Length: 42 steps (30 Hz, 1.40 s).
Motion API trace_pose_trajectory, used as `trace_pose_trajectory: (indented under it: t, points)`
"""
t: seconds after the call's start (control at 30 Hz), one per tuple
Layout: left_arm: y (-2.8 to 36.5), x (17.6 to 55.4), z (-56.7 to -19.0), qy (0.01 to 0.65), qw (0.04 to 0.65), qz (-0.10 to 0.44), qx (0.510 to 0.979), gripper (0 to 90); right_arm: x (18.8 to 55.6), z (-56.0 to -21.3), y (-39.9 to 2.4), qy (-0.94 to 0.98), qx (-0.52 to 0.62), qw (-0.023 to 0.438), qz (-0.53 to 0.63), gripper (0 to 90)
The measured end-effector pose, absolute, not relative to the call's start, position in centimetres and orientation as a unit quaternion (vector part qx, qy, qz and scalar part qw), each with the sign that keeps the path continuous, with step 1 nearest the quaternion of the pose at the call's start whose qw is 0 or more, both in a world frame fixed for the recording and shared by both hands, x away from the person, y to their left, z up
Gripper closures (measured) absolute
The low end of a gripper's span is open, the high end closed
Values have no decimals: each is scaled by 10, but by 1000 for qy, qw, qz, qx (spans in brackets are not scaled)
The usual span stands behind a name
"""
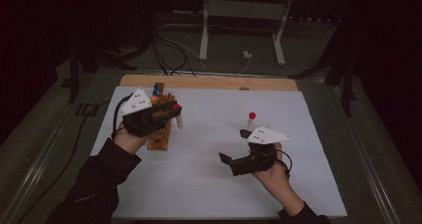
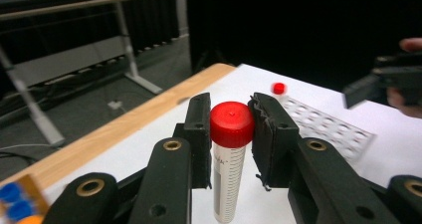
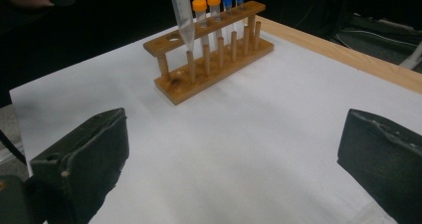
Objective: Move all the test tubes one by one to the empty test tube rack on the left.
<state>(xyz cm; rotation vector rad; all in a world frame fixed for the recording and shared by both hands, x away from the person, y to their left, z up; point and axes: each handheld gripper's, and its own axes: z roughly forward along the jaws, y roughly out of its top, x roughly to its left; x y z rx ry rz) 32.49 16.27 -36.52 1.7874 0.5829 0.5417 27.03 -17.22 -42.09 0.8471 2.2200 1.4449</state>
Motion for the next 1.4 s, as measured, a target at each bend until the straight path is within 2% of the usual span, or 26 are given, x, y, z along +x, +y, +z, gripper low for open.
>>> trace_pose_trajectory:
  t: [0.5,0.83,1.4]
  points:
    - [209,345,-372,324,536,296,721,720,272,-423,-172,789,297,157,514,1]
    - [218,353,-389,351,507,324,717,719,271,-423,-173,789,295,155,516,1]
    - [217,359,-429,391,484,316,716,719,272,-423,-174,789,297,152,516,1]
